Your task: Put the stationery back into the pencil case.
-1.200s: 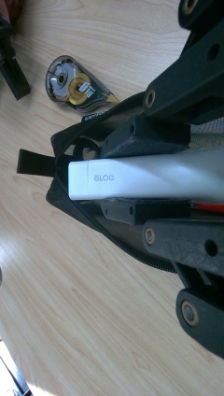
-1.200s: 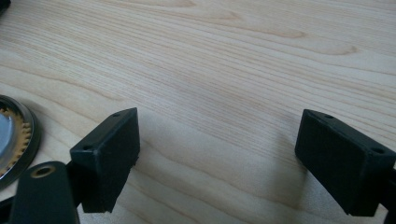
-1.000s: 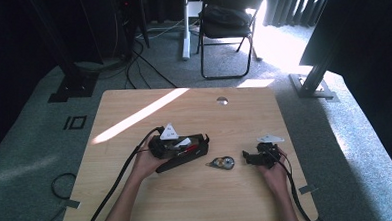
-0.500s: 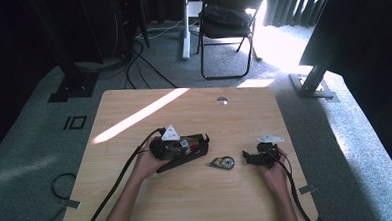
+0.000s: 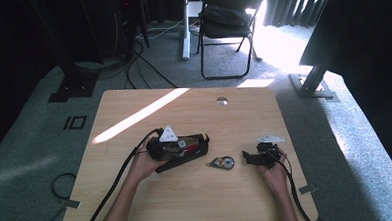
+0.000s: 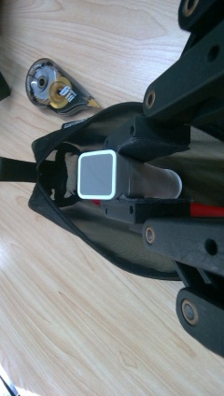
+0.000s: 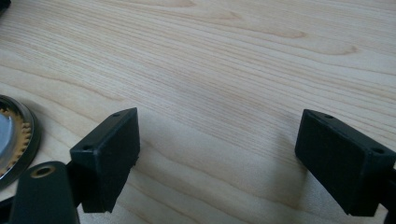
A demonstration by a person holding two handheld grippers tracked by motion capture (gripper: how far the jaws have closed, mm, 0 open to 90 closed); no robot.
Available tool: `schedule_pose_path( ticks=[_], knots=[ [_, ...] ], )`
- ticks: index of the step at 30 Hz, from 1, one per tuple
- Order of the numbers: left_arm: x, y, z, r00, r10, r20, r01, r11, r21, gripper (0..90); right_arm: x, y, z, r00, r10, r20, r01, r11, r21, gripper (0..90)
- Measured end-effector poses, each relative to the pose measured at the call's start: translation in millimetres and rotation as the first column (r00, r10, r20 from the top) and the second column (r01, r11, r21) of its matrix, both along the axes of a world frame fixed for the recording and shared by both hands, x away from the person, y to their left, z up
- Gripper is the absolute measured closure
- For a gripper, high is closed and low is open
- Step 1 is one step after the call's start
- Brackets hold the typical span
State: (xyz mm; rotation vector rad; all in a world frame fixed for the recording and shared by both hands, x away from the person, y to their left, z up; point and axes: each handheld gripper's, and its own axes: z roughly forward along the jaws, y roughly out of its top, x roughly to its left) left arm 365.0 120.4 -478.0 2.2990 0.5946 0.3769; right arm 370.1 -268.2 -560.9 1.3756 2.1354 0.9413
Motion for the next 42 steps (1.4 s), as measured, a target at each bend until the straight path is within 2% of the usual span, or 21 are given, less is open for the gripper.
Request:
schedule_pose_path(
  ticks=[14,26,31,35,39,42],
  knots=[
    [-4.9,10.3,1.8,0.9994,0.034,-0.005,-0.034,0.9980,0.054,71.2,0.0,0.0,0.0,1.0000,0.000,0.000,0.000,1.000,0.000,13.8],
    [-13.0,19.9,0.9,0.9993,0.035,-0.014,-0.035,0.9991,0.025,71.1,0.0,0.0,0.0,1.0000,0.000,0.000,0.000,1.000,0.000,13.8],
    [-15.2,24.8,1.9,0.9990,0.041,-0.019,-0.040,0.9986,0.034,71.1,0.0,0.0,0.0,1.0000,0.000,0.000,0.000,1.000,0.000,13.8],
    [-13.0,21.1,1.4,0.9990,0.034,-0.028,-0.032,0.9980,0.055,71.2,0.0,0.0,0.0,1.0000,0.000,0.000,0.000,1.000,0.000,13.7],
    [-4.3,9.2,-4.7,0.9984,0.023,-0.053,-0.018,0.9967,0.079,71.1,0.0,0.0,0.0,1.0000,0.000,0.000,0.000,1.000,0.000,13.8],
    [2.8,1.3,-7.6,0.9975,0.024,-0.066,-0.021,0.9986,0.049,70.9,0.0,0.0,0.0,1.0000,0.000,0.000,0.000,1.000,0.000,13.8]
  ],
)
